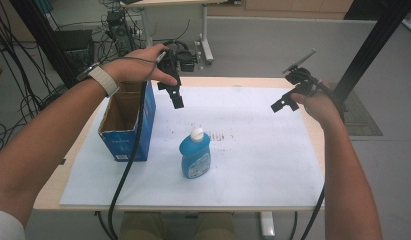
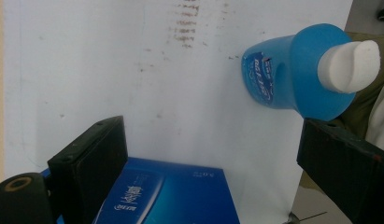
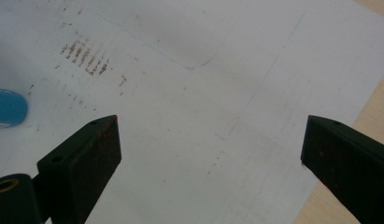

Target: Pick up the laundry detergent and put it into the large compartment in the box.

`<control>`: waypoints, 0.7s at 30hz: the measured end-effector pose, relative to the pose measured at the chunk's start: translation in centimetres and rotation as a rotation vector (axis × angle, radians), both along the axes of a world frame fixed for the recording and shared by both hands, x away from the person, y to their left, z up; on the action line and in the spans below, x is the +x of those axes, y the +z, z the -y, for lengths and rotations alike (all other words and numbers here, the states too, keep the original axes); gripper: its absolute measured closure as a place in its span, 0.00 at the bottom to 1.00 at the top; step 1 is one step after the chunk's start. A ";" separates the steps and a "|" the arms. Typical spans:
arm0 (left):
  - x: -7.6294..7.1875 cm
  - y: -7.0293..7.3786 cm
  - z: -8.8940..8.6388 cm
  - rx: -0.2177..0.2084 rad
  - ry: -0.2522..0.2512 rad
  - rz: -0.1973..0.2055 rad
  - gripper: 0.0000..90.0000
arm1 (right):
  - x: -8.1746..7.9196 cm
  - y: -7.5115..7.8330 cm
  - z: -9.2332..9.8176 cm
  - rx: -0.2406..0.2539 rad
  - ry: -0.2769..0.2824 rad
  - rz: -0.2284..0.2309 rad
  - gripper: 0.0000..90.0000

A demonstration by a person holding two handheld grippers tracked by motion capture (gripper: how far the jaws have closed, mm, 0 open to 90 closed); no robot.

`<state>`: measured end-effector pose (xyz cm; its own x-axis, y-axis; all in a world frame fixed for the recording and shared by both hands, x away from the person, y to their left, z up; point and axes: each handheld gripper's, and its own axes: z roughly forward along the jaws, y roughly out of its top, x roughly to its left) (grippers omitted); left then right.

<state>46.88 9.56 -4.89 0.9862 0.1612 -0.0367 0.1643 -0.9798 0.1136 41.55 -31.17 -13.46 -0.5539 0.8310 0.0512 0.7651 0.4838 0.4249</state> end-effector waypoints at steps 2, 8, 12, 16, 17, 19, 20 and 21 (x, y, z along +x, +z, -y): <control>-0.1 0.0 0.0 -0.002 0.002 0.002 0.10 | 0.0 0.0 0.0 -0.002 0.001 0.000 0.05; -0.4 0.2 0.1 0.001 0.010 0.008 0.10 | 0.0 0.0 -0.2 -0.002 0.006 -0.001 0.05; -1.0 0.4 0.1 0.004 0.008 0.016 0.10 | -0.1 0.0 -0.3 -0.005 0.010 -0.001 0.05; -1.0 0.6 0.1 0.004 0.012 0.015 0.10 | -0.2 0.0 -0.3 -0.006 0.009 0.000 0.06; -1.1 0.5 0.1 0.005 0.012 0.016 0.10 | -0.2 0.0 -0.3 -0.006 0.009 0.000 0.06; -1.0 0.6 0.2 0.008 0.013 0.016 0.10 | -0.1 -0.1 -0.4 -0.006 0.012 -0.002 0.06; -1.0 0.6 0.1 0.007 0.013 0.016 0.10 | -0.1 -0.1 -0.4 -0.006 0.014 -0.002 0.06; -1.0 0.6 0.1 0.006 0.014 0.015 0.10 | -0.1 -0.1 -0.4 -0.006 0.013 -0.003 0.06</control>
<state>45.84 9.43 -4.28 0.9843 0.1750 -0.0209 0.1763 -0.9781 0.1107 41.50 -30.79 -13.56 -0.5648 0.8238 0.0478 0.7600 0.4967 0.4192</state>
